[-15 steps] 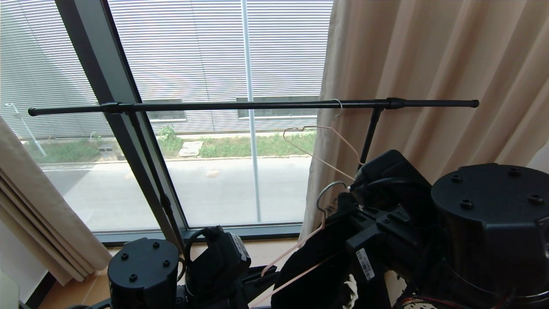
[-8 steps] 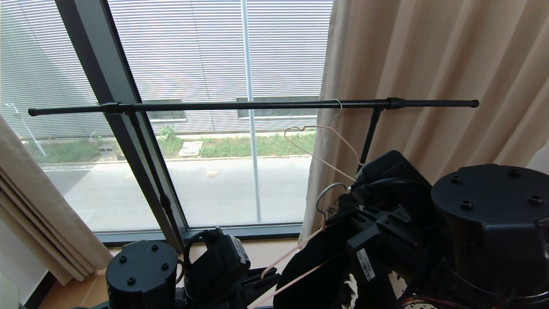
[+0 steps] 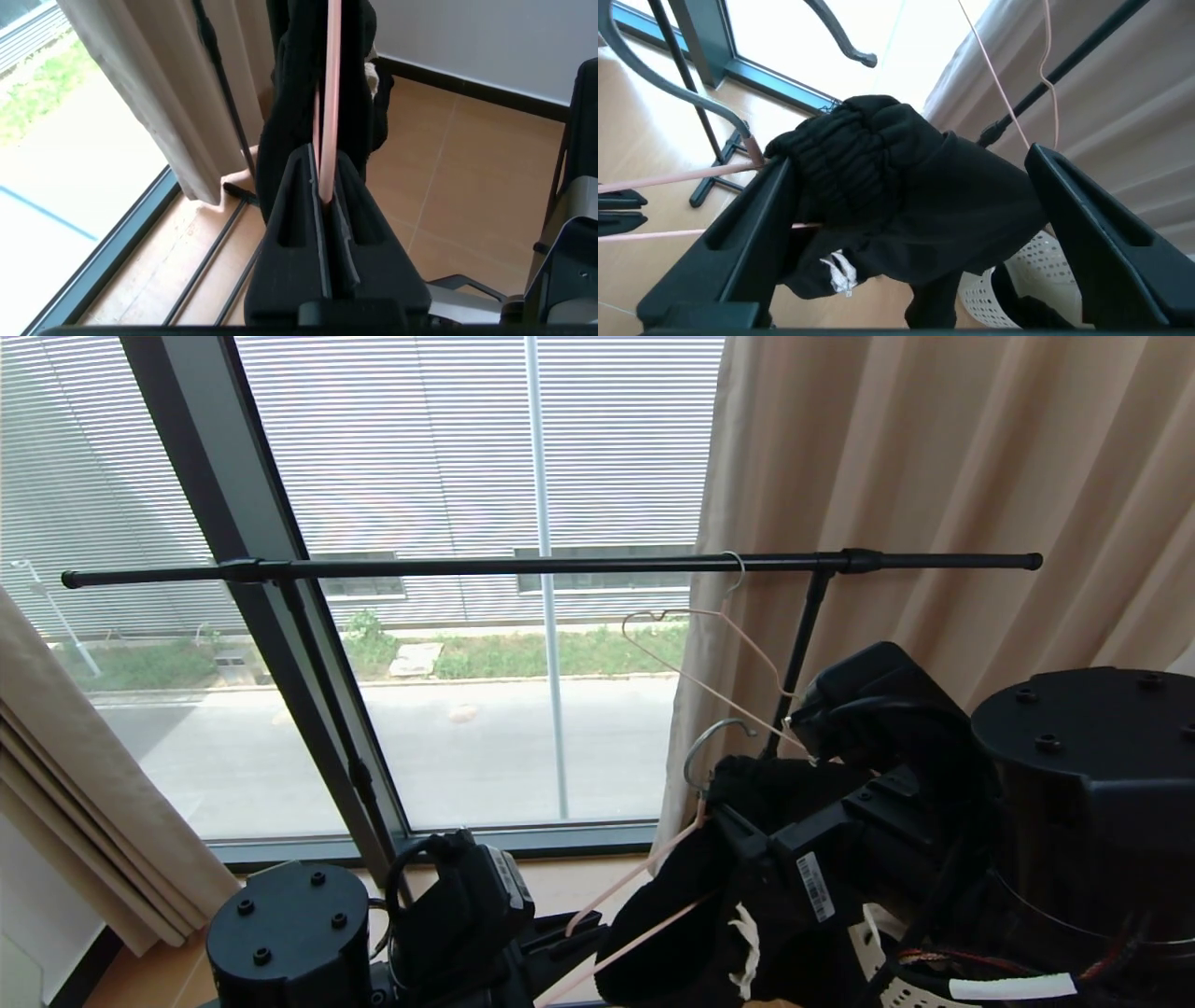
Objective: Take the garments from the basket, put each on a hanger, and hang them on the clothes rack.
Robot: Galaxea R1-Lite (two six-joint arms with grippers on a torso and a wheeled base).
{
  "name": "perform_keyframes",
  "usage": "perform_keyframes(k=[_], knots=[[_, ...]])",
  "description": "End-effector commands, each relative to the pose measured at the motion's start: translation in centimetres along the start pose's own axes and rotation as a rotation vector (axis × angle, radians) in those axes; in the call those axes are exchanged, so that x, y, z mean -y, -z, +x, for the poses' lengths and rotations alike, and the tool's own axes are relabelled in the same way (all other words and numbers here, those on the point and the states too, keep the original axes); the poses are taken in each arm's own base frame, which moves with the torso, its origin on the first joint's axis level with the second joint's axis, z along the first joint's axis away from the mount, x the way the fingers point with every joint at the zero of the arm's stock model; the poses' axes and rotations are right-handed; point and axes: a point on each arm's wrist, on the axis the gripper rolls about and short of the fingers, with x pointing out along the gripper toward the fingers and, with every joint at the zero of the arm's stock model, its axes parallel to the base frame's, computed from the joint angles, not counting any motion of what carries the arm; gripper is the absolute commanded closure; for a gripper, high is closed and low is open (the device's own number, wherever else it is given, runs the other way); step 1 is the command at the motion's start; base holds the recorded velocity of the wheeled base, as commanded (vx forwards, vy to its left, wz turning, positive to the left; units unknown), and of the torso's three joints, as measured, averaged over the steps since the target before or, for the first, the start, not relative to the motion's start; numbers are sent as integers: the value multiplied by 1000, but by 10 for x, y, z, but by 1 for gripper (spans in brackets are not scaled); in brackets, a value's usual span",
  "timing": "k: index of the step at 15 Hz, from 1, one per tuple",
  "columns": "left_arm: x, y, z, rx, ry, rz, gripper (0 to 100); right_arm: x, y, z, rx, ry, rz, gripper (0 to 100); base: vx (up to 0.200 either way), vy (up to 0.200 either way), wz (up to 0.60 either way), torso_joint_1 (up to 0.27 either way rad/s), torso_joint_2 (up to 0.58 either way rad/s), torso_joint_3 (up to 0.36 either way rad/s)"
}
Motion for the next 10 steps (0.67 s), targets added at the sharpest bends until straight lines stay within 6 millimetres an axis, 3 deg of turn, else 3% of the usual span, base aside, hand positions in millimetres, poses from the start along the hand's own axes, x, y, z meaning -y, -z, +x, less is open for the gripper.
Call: perform_keyframes(k=[1,10], knots=[[1,1,-1,-3,3,0,100,2,0,0,0,6,3,0,0,0,0,0,0,0],[-5,2,5,46,-26,4,100,2,2,-4,-2,-17,-12,0,0,0,0,0,0,0]])
